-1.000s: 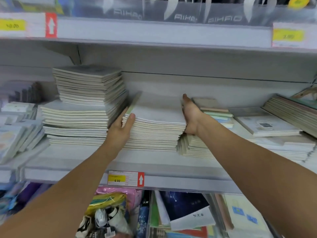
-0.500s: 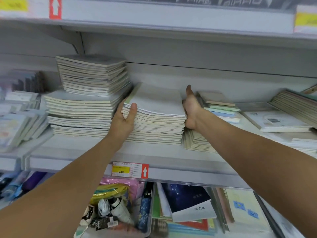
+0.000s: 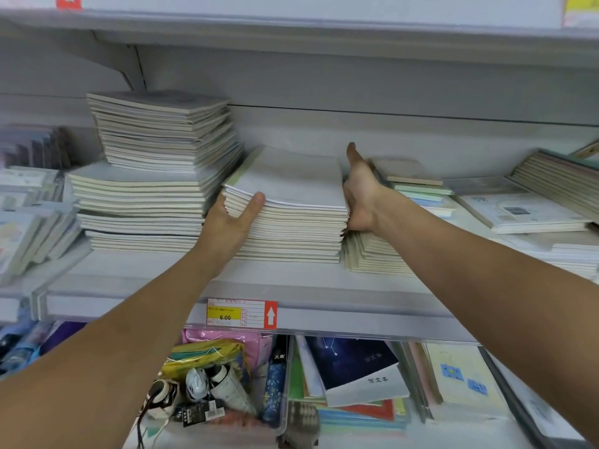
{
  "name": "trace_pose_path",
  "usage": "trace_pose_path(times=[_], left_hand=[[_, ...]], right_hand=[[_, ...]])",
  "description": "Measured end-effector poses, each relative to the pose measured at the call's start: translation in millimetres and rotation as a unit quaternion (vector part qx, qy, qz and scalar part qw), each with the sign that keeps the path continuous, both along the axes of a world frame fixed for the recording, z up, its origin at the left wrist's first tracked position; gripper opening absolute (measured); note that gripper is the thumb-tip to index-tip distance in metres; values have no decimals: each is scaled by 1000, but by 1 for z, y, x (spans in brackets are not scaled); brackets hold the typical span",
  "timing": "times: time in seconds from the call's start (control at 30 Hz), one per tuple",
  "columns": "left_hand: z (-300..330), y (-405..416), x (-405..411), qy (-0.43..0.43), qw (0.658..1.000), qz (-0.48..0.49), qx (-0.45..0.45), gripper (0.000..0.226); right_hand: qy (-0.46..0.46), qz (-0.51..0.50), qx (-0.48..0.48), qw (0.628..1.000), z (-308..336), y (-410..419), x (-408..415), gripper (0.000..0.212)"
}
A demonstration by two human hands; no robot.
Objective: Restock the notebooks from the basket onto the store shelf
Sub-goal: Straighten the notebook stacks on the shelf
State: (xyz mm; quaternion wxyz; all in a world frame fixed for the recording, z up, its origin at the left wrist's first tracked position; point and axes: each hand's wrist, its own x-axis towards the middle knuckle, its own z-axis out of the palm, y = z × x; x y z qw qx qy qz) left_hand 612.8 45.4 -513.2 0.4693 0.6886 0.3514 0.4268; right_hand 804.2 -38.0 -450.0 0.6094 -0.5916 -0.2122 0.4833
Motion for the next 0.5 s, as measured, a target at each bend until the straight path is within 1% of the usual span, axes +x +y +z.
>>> trace_pose_path(times=[0.07, 0.1, 0.13, 0.2, 0.27, 0.3, 0.33, 0.4, 0.43, 0.5], left_hand=[[1, 0, -2, -5, 1000, -13, -3, 45], [1, 0, -4, -7, 1000, -20, -7, 57], [1, 2, -4, -10, 1000, -22, -10, 74], [1, 5, -5, -15, 1000, -10, -8, 104], [1, 6, -7, -25, 1000, -14, -5, 114], [-1, 7, -7, -29, 999, -23, -7, 114], [-4, 7, -7, -32, 999, -30, -5, 109], [-8, 7, -8, -26, 999, -36, 3, 86], [-10, 7, -8, -18, 999, -34, 8, 77], [-10, 7, -8, 1, 999, -35, 22, 72]], right_hand=[[2, 13, 0, 1000, 2, -6, -1, 88], [9, 12, 3, 1000, 3, -7, -2, 88], [23, 7, 11, 1000, 3, -8, -3, 88], [65, -15, 30, 997, 4, -13, -6, 87], [94, -22, 37, 995, -2, -23, -11, 91], [86, -12, 34, 996, -8, -31, -12, 94], [70, 2, 30, 997, -16, -38, -13, 99], [41, 20, 36, 998, -31, -49, -14, 107], [30, 22, 45, 998, -36, -52, -15, 106], [13, 9, 63, 998, -37, -55, -18, 98]])
